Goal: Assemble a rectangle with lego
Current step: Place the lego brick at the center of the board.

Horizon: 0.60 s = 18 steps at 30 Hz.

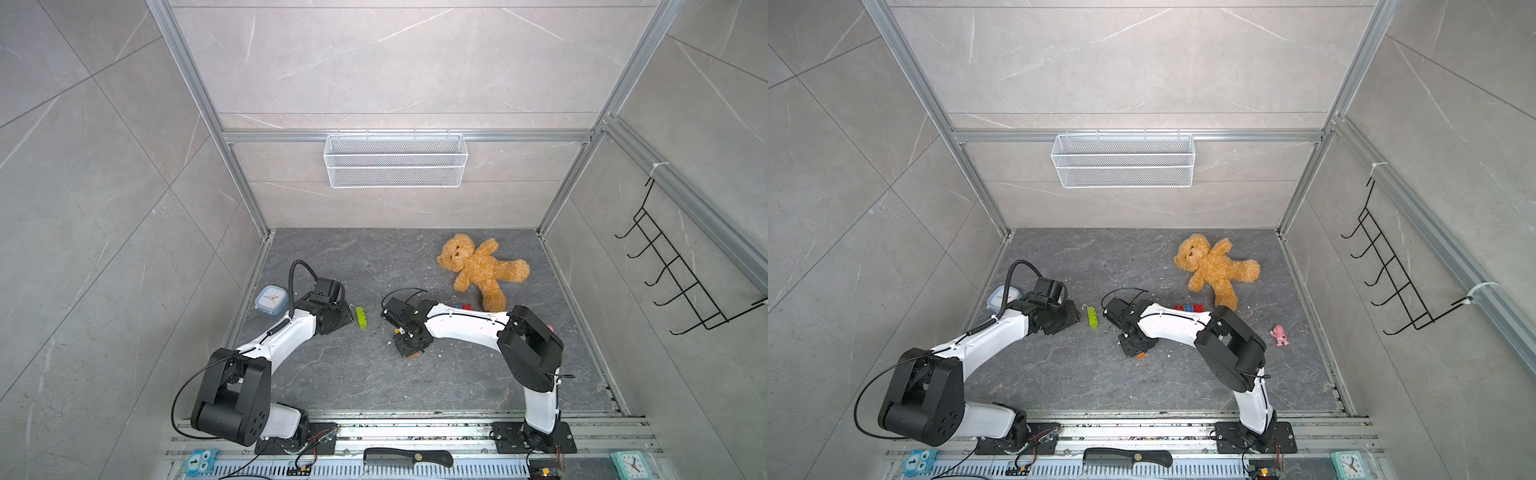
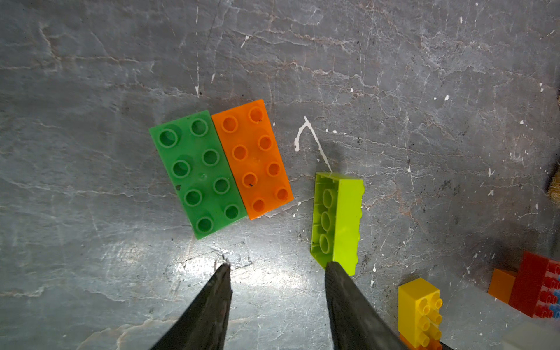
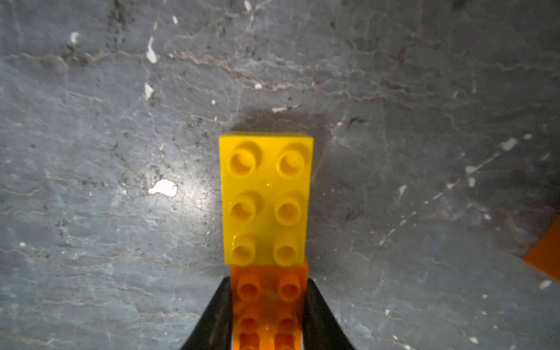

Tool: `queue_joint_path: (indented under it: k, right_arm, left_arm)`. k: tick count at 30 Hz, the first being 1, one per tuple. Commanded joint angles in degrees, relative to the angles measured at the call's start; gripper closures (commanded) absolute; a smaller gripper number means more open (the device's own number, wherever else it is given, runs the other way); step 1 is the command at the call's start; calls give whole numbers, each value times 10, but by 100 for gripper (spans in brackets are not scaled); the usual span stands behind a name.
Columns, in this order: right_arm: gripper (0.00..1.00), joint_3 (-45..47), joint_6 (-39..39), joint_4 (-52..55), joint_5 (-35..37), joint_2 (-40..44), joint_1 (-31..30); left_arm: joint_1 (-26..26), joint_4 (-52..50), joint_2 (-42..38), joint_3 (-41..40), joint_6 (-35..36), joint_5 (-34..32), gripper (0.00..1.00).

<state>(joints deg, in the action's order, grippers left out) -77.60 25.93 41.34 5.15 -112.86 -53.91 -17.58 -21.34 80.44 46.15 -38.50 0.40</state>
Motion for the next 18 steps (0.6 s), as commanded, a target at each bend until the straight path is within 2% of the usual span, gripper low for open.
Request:
queue_joint_path:
  k: [1, 7, 13, 18]
  right_arm:
    - [64, 4, 2, 6, 6, -33, 6]
    - [48, -1, 4, 11, 4, -32, 5]
    - [41, -19, -5, 29, -2, -21, 6]
    - [35, -93, -28, 87, -3, 15, 12]
  left_arm:
    - [3, 5, -5, 2, 15, 4, 46]
    - [4, 4, -6, 4, 16, 5, 46]
    - [3, 0, -6, 8, 17, 6, 46]
    - [4, -12, -22, 23, 30, 1, 46]
